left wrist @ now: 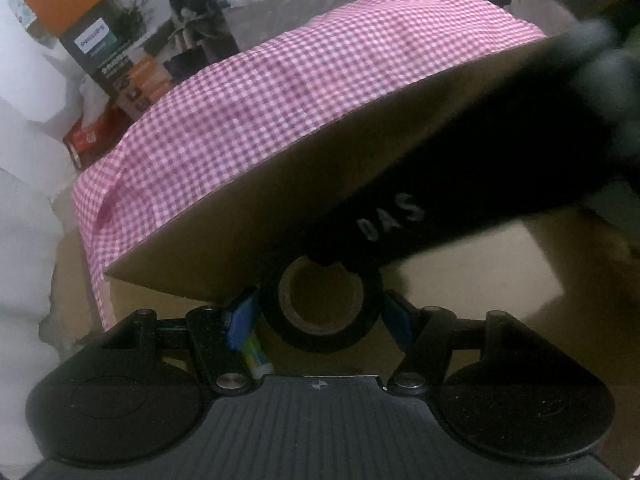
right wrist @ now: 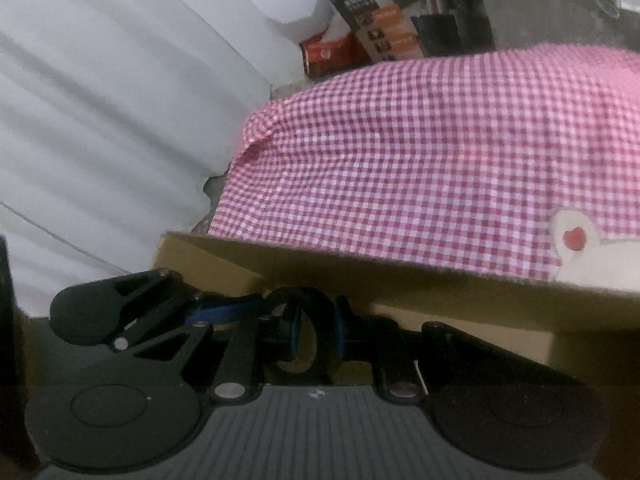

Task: Organize rigid objects
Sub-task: 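Lower the tape roll into the box and open the right gripper, then grasp the purple lid on the table with the right gripper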

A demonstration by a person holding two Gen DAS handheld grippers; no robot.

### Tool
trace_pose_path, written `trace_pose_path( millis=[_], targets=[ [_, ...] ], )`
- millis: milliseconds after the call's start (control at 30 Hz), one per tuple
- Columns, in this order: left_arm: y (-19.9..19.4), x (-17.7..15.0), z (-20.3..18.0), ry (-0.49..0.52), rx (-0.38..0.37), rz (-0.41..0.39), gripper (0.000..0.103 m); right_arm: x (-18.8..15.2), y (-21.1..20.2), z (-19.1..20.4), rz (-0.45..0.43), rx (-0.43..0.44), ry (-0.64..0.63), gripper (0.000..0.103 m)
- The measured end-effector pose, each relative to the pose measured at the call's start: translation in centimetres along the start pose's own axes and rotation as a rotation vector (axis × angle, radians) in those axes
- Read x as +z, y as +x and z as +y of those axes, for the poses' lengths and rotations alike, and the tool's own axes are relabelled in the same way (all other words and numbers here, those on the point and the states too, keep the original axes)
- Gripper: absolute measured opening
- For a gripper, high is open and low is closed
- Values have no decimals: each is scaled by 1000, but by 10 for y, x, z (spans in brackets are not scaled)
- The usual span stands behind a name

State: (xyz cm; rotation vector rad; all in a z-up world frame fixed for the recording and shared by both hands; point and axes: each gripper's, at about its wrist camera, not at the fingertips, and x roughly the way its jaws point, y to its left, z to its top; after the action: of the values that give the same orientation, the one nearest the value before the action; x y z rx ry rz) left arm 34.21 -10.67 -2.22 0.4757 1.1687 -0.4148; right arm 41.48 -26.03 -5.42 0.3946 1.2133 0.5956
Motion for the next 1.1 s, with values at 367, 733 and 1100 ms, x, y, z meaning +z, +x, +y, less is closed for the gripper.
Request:
trace_pose_path(
  millis=[367,733,1100],
  targets=[
    [-40,-2,-5,3,20,-104,70,-6,-16,5,-27,44,28,21],
    [-161,-80,-25,-2,1,-367,75,-91,-168,31,-279,145,-55,21],
    [-169,-217,-67,-95,-55,-441,90,-253,-216,49,-346,105,-123,50]
  ],
)
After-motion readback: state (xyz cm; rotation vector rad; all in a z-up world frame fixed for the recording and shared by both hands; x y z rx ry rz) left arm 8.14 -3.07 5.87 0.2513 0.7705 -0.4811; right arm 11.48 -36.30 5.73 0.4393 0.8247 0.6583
